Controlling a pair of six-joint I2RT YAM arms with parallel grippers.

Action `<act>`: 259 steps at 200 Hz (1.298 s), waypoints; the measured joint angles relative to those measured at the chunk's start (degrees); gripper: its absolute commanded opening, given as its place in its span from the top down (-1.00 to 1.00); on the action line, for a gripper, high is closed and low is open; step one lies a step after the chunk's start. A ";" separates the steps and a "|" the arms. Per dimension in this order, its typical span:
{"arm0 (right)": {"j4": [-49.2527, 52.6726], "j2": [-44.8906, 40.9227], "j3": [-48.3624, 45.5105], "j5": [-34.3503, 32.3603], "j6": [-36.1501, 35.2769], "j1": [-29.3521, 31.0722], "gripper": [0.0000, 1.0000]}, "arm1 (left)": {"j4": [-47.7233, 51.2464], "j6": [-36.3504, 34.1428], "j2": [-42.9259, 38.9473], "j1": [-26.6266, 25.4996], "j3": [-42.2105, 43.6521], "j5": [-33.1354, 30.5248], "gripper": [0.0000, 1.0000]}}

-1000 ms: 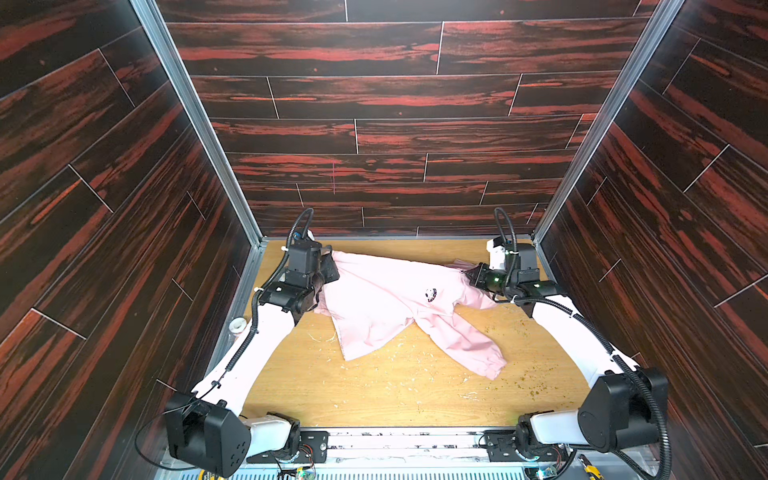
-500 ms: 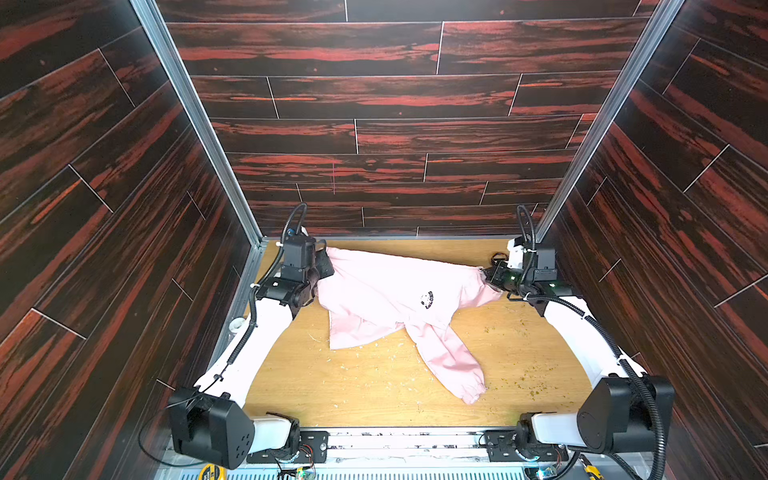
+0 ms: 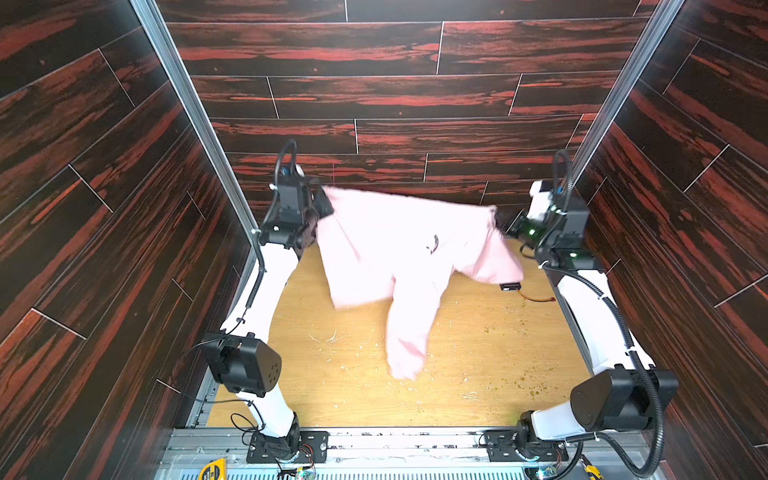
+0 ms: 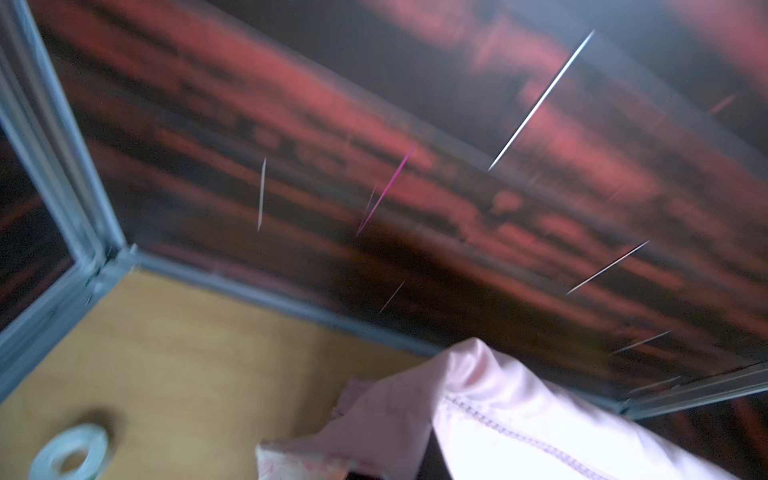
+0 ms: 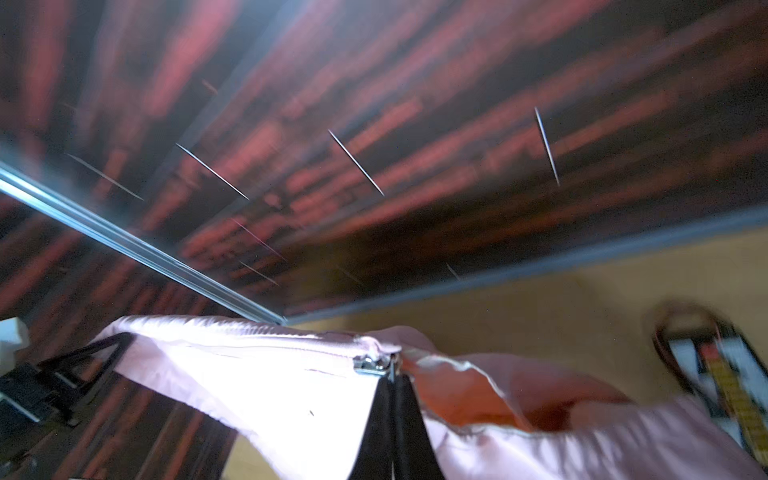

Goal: Zip up the jacket

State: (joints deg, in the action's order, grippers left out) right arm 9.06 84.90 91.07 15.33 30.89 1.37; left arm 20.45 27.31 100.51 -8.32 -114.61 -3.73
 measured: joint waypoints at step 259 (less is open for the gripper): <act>1.55 -25.03 -31.52 -17.77 -7.63 -3.61 -0.26 | -14.69 -0.76 -48.09 3.39 59.71 -12.72 -0.99</act>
State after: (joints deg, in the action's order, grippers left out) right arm 10.61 59.88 59.55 -2.44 23.27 -2.24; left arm 5.76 26.55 52.42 -4.93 -54.89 -16.45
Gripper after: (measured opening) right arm 0.635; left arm 0.995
